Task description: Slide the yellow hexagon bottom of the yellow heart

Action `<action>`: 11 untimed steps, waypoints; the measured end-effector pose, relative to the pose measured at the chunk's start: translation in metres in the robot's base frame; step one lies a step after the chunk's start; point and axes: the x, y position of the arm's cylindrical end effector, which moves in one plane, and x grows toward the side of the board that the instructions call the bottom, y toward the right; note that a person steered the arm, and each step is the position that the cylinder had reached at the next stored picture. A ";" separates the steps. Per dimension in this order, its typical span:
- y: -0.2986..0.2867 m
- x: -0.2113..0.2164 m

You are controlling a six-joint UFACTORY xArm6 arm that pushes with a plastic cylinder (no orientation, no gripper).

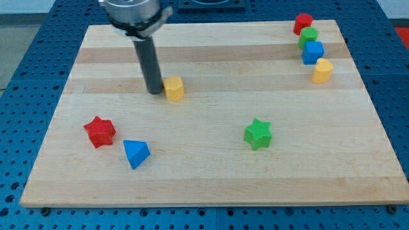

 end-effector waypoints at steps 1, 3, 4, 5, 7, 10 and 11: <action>0.074 -0.015; 0.112 -0.018; 0.052 -0.009; 0.063 0.021; 0.202 0.003; 0.196 0.040; 0.254 0.038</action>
